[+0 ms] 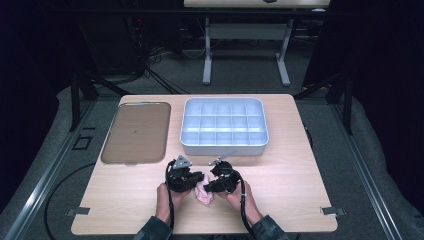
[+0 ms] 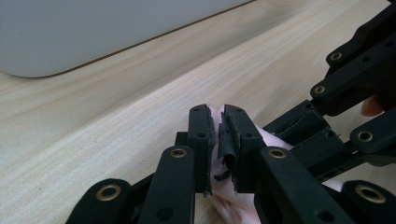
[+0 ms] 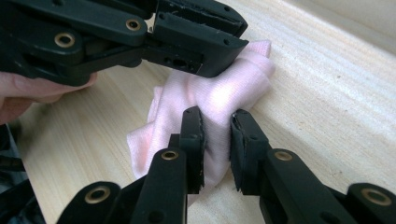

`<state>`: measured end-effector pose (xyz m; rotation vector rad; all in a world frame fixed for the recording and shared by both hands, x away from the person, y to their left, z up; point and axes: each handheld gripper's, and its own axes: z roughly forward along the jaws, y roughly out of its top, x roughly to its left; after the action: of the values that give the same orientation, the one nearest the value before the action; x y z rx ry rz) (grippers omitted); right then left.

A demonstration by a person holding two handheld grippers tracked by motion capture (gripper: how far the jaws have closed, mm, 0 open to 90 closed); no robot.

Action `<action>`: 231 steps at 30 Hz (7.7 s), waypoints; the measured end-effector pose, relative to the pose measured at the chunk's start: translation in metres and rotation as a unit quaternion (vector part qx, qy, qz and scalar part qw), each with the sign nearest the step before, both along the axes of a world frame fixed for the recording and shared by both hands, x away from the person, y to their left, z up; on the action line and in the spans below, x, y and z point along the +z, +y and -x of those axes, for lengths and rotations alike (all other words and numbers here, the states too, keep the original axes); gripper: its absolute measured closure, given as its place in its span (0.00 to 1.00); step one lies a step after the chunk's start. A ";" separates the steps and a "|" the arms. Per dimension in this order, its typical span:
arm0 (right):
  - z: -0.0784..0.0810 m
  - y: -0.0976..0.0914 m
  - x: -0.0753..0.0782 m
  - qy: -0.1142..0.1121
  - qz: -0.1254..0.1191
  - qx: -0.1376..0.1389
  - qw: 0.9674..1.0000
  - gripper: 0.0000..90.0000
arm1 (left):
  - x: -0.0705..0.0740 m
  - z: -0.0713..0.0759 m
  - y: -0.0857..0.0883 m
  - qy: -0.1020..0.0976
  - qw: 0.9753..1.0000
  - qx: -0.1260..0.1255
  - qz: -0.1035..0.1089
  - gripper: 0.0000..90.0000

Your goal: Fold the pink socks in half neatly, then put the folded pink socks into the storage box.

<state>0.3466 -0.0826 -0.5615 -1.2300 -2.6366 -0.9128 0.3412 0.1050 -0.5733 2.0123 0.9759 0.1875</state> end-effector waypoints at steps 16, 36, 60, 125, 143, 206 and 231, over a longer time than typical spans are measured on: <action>-0.001 -0.004 -0.003 -0.006 -0.024 0.005 1.000 0.87 | 0.009 0.018 0.042 -0.017 0.996 0.089 -0.020 0.26; 0.001 -0.006 -0.004 -0.024 -0.035 0.012 0.999 0.87 | -0.016 0.044 0.078 -0.025 0.986 0.142 -0.081 0.17; -0.012 -0.037 0.015 -0.045 -0.058 -0.030 0.997 0.88 | -0.017 0.044 0.075 -0.035 0.986 0.137 -0.091 0.17; -0.058 -0.140 0.103 -0.211 -0.023 -0.173 0.962 0.88 | -0.018 0.043 0.072 -0.040 0.985 0.131 -0.108 0.15; -0.091 -0.142 0.077 -0.234 0.057 -0.195 0.951 0.87 | -0.018 0.043 0.072 -0.040 0.985 0.131 -0.109 0.15; -0.113 -0.118 0.077 -0.215 0.115 -0.171 0.955 0.79 | -0.018 0.043 0.071 -0.039 0.984 0.133 -0.108 0.15; -0.078 -0.137 0.083 -0.204 0.063 -0.152 0.965 0.59 | -0.018 0.043 0.071 -0.039 0.984 0.134 -0.107 0.15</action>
<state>0.4247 -0.2199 -0.4781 -1.6748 -2.9018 -1.1718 0.2980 0.1762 -0.5911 2.0413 1.2169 0.5343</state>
